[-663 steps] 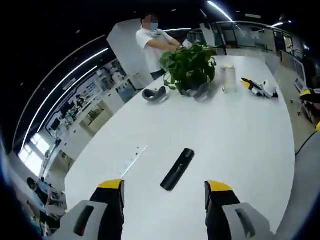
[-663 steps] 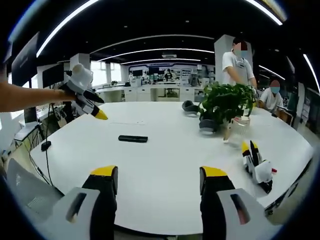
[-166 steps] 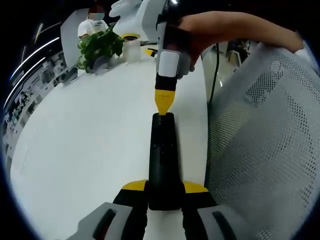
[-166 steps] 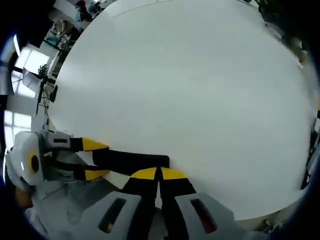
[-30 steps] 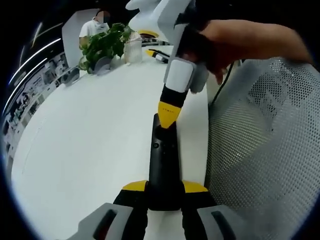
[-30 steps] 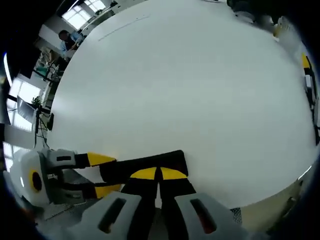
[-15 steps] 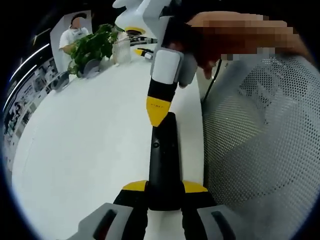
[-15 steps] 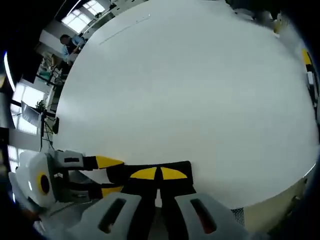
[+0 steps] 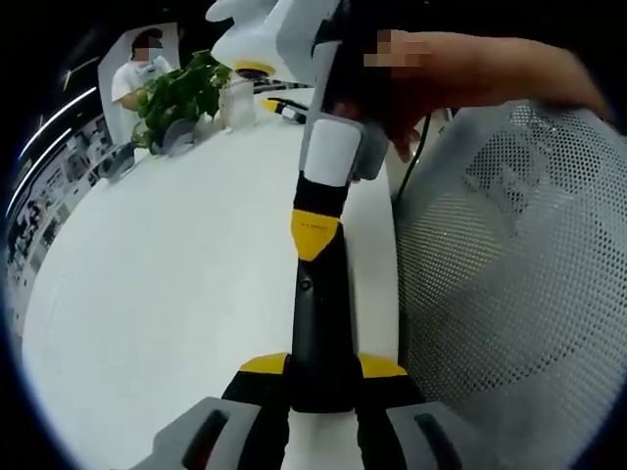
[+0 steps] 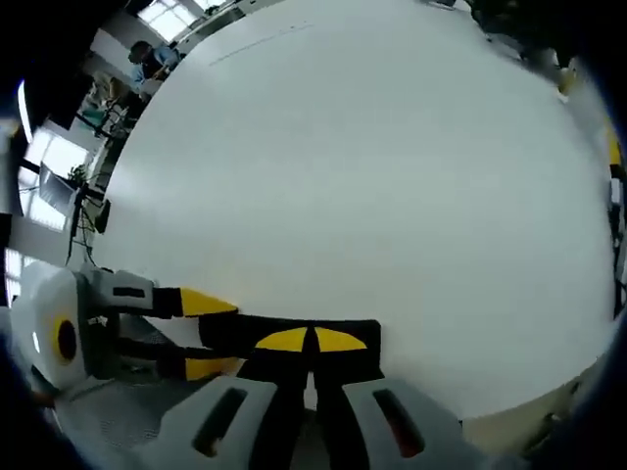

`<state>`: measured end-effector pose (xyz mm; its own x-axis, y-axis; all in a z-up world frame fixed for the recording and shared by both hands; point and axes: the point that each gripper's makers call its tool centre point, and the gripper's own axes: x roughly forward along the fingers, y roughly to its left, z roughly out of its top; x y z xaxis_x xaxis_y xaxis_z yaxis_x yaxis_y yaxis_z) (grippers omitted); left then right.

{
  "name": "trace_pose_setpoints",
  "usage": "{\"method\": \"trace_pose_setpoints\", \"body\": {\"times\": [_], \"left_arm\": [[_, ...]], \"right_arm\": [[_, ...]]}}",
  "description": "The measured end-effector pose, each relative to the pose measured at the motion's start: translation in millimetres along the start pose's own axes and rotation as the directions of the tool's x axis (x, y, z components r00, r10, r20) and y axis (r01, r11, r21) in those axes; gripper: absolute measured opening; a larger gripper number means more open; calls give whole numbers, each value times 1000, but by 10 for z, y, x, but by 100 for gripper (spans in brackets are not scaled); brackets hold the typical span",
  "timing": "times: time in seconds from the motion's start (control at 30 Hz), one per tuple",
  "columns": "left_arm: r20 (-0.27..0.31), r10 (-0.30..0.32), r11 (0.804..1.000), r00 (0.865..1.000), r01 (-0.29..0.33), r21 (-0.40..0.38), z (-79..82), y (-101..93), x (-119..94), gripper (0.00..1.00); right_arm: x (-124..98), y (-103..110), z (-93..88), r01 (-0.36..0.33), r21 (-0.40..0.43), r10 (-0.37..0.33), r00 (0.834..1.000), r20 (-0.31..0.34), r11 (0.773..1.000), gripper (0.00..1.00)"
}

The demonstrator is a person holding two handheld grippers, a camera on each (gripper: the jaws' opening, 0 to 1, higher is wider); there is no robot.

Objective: Press the specified remote control buttons in sequence, fully releasing each button before pressing the next.

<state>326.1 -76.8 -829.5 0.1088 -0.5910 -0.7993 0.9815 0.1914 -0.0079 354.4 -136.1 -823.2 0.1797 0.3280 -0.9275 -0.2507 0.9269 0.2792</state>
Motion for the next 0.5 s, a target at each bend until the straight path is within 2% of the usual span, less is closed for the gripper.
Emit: {"method": "trace_pose_setpoints", "body": {"times": [0.17,0.2,0.33,0.4,0.5], "left_arm": [[8,-16,1000,1000,16,1,-4,2,-4,25],[12,-19,1000,1000,19,-2,-5,4,-6,25],[15,-22,1000,1000,22,2,0,0,0,25],[8,-20,999,1000,20,28,4,-9,4,25],[-2,-27,999,1000,27,34,1,-5,0,25]], "right_arm": [[20,6,5,37,-82,-36,999,19,996,0],[26,-6,17,47,-118,-44,999,21,992,0],[33,11,17,76,-138,-76,997,8,988,0],[32,8,21,100,-177,-100,995,11,979,0],[26,-4,22,99,-175,-98,995,15,980,0]]}}
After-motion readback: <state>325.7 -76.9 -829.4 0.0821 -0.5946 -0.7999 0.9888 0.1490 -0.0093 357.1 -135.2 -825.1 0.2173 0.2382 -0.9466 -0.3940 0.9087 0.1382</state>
